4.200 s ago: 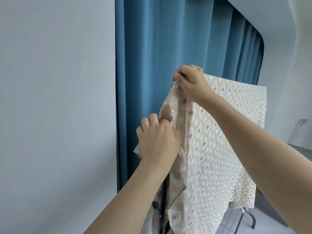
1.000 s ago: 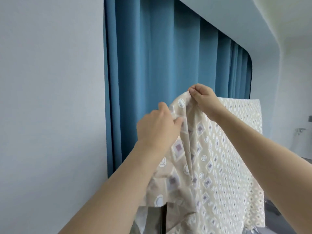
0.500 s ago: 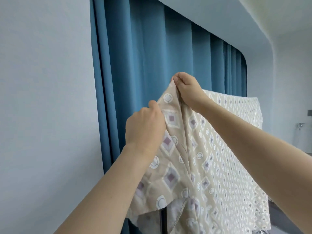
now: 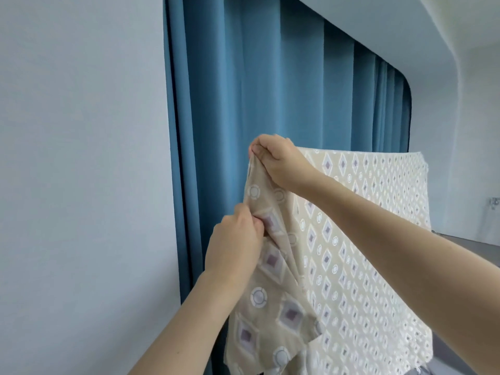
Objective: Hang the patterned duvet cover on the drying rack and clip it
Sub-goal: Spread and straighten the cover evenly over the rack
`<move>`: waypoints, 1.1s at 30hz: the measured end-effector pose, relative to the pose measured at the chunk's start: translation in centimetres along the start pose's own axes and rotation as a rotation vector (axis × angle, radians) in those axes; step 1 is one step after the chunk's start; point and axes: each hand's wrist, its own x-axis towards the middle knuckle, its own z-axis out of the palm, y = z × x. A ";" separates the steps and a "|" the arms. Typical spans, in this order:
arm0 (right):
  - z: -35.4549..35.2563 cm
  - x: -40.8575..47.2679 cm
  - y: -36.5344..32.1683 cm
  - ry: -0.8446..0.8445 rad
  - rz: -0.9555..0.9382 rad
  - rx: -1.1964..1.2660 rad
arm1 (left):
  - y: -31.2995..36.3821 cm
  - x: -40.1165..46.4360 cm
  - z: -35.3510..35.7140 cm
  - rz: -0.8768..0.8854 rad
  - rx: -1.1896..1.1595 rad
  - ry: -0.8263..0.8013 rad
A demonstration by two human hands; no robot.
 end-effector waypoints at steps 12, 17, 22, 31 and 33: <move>1.2 -1.6 -1.1 -0.158 -0.355 -0.243 | -2.6 -1.3 -0.9 -0.177 0.238 -0.493; -3.2 0.4 2.2 0.046 -0.087 -0.153 | -2.1 -1.9 -1.9 -0.124 0.246 -0.510; -3.6 -0.2 5.1 -0.016 0.290 -0.226 | -1.1 -0.9 -4.1 -0.169 0.301 -0.438; -4.2 -0.6 8.1 0.027 0.225 -0.079 | 4.6 4.7 -2.2 -0.077 0.176 -0.250; -4.6 -0.6 9.7 0.011 0.220 -0.103 | 4.5 5.1 -1.9 -0.041 0.246 -0.280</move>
